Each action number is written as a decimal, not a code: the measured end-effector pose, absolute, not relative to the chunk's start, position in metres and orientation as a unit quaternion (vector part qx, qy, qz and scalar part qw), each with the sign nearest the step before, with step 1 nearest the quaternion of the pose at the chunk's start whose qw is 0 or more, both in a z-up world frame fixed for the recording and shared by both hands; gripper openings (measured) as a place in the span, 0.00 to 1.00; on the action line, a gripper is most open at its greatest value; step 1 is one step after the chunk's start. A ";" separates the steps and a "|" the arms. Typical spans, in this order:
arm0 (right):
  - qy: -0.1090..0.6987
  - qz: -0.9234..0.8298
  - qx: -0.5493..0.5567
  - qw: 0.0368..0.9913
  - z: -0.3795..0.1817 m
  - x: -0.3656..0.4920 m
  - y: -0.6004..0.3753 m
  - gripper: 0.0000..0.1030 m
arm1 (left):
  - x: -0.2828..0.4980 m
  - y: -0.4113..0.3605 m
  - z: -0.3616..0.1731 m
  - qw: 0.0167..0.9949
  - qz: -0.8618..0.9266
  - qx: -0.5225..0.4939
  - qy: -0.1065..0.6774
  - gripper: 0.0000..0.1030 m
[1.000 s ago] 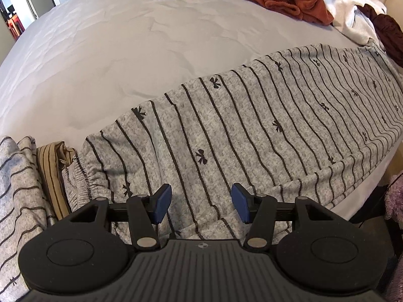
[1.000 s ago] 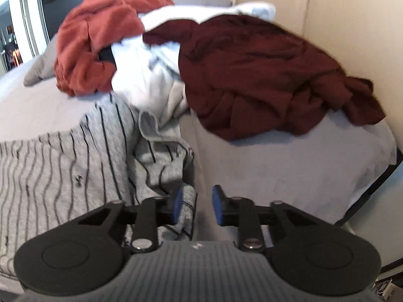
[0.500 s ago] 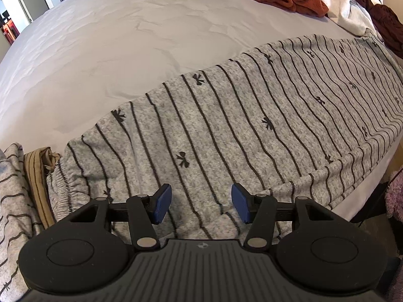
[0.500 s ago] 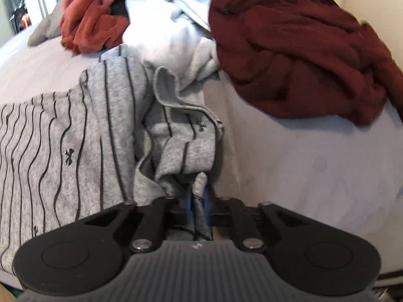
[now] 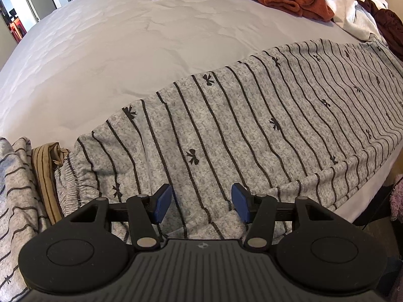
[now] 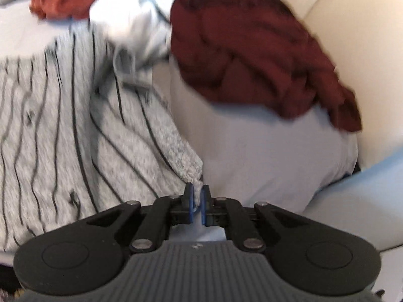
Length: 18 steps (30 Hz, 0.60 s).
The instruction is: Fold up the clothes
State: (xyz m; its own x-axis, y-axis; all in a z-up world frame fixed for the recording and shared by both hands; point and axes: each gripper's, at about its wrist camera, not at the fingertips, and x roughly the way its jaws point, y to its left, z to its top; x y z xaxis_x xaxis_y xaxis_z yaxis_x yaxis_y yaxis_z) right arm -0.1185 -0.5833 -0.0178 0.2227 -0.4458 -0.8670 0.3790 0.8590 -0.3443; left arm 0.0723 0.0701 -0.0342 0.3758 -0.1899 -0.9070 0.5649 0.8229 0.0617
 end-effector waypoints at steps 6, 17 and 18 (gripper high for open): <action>0.518 -0.296 -0.078 0.799 0.008 -0.117 -0.575 0.34 | 0.072 0.073 -0.036 0.807 -0.230 0.188 0.510 0.50; 0.447 -0.144 -0.106 0.876 0.002 -0.035 -0.564 0.48 | 0.075 0.068 -0.039 0.805 -0.231 0.196 0.511 0.50; 0.449 -0.146 -0.104 0.875 -0.003 -0.026 -0.569 0.58 | 0.075 0.067 -0.039 0.804 -0.232 0.198 0.511 0.50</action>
